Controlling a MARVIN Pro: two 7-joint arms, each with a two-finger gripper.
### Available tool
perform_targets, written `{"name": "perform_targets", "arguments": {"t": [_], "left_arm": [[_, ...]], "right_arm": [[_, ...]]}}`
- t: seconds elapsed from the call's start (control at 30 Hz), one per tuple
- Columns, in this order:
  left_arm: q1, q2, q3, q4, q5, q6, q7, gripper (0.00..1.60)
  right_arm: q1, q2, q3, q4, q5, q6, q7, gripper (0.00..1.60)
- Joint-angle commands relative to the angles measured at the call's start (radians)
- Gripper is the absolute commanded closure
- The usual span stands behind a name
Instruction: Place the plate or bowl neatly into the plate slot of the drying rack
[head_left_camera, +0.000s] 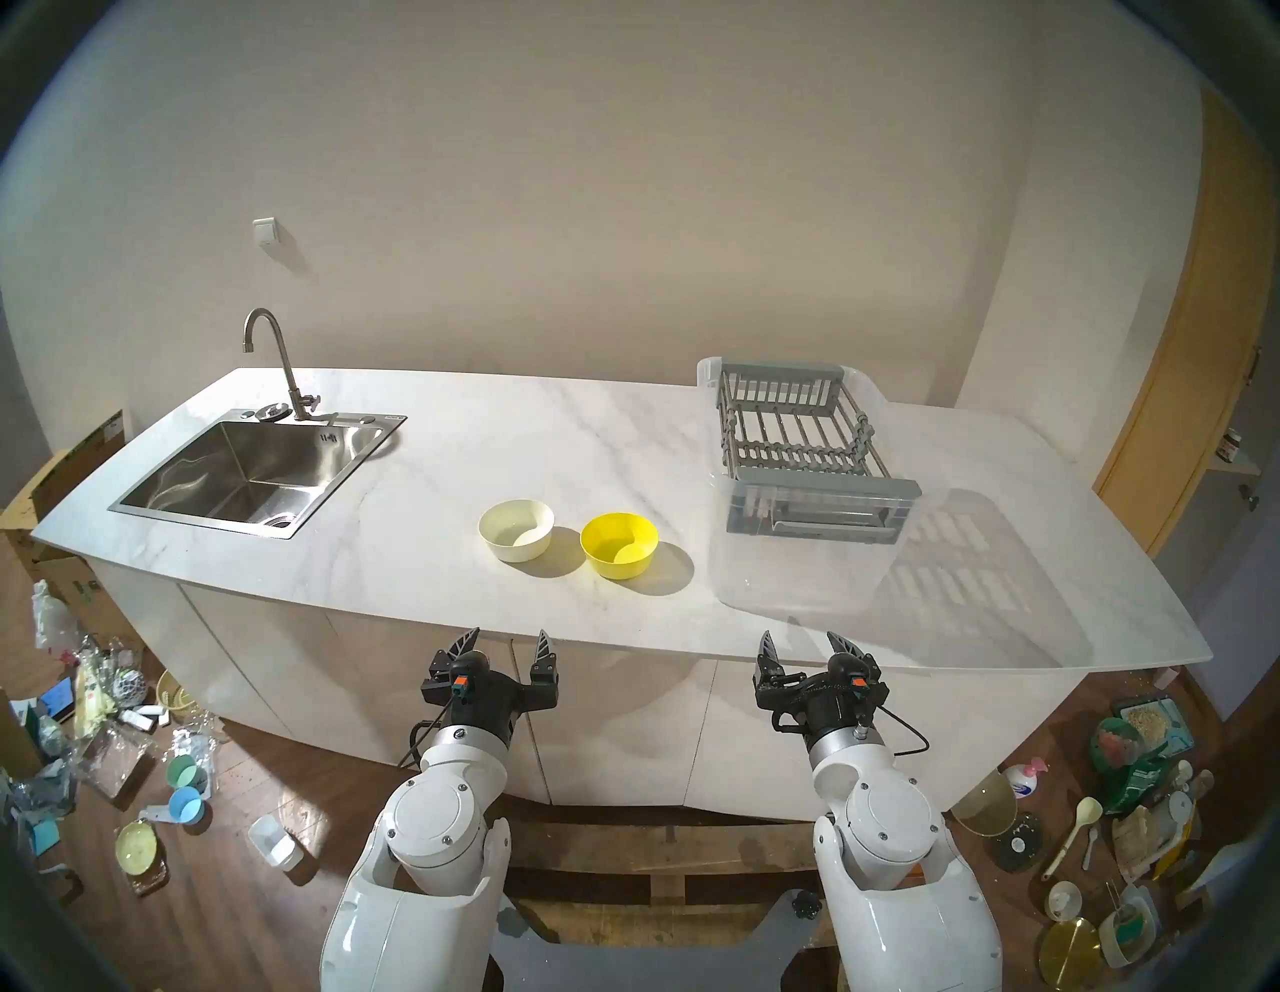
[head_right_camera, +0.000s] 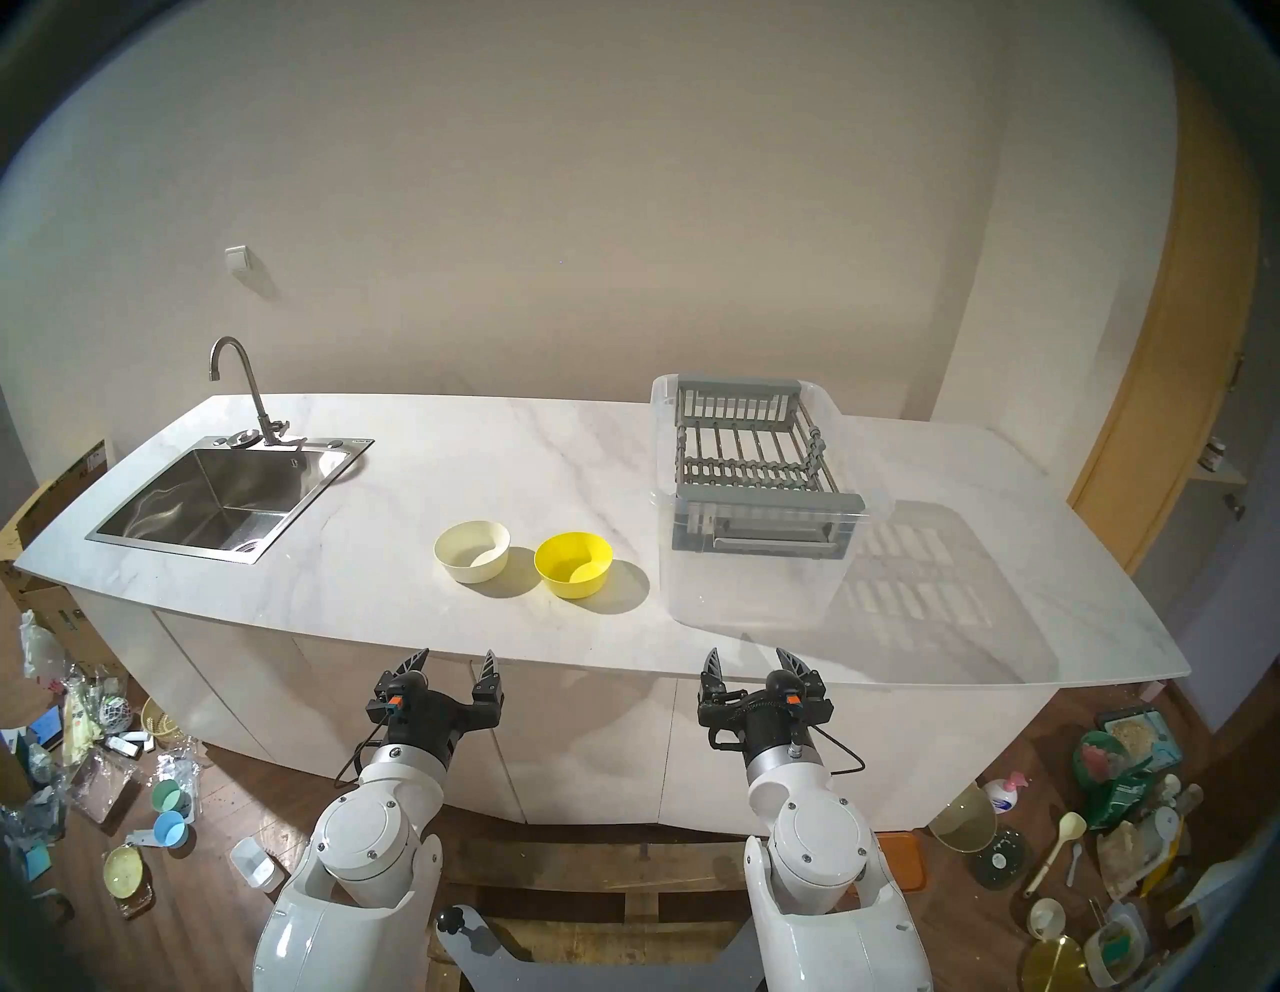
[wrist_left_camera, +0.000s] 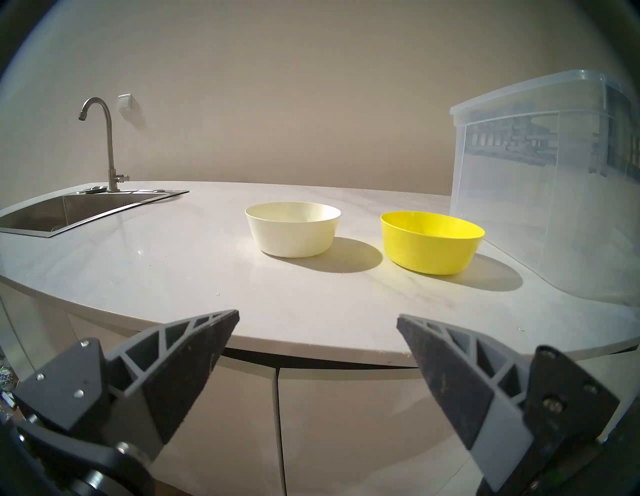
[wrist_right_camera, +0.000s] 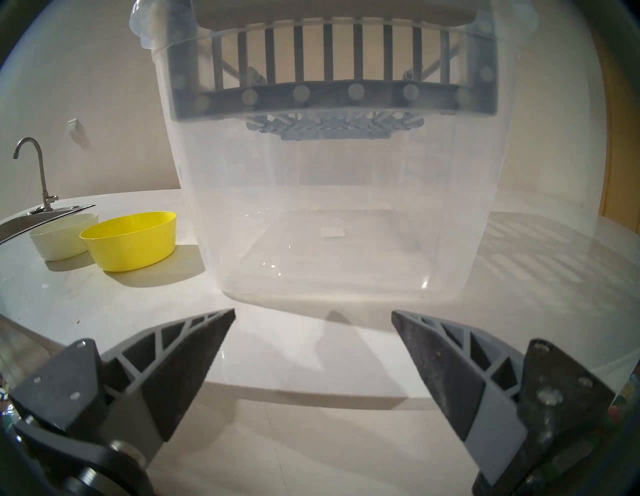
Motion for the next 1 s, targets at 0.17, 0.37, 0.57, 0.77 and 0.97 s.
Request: {"name": "perform_targets", "arguments": {"t": [0.17, 0.37, 0.57, 0.77, 0.97], "left_arm": [[0.004, -0.024, 0.009, -0.015, -0.014, -0.036, 0.047, 0.0], [0.004, -0.019, 0.025, 0.003, -0.108, -0.068, 0.075, 0.0], [-0.003, -0.018, 0.029, 0.036, -0.15, -0.137, 0.067, 0.0], [-0.103, -0.024, 0.019, -0.045, -0.157, -0.095, 0.063, 0.0], [-0.188, -0.033, 0.022, -0.183, -0.152, -0.07, 0.067, 0.0]], "right_arm": [[0.002, 0.0, 0.0, -0.022, 0.0, -0.004, 0.0, 0.0], [0.002, 0.0, 0.0, -0.022, 0.0, -0.004, 0.0, 0.0], [0.002, 0.0, 0.0, -0.022, 0.0, -0.004, 0.0, 0.0], [0.006, 0.0, 0.0, -0.015, 0.0, -0.005, 0.0, 0.0], [0.01, 0.0, 0.0, -0.005, 0.0, -0.005, 0.0, 0.0]]}}
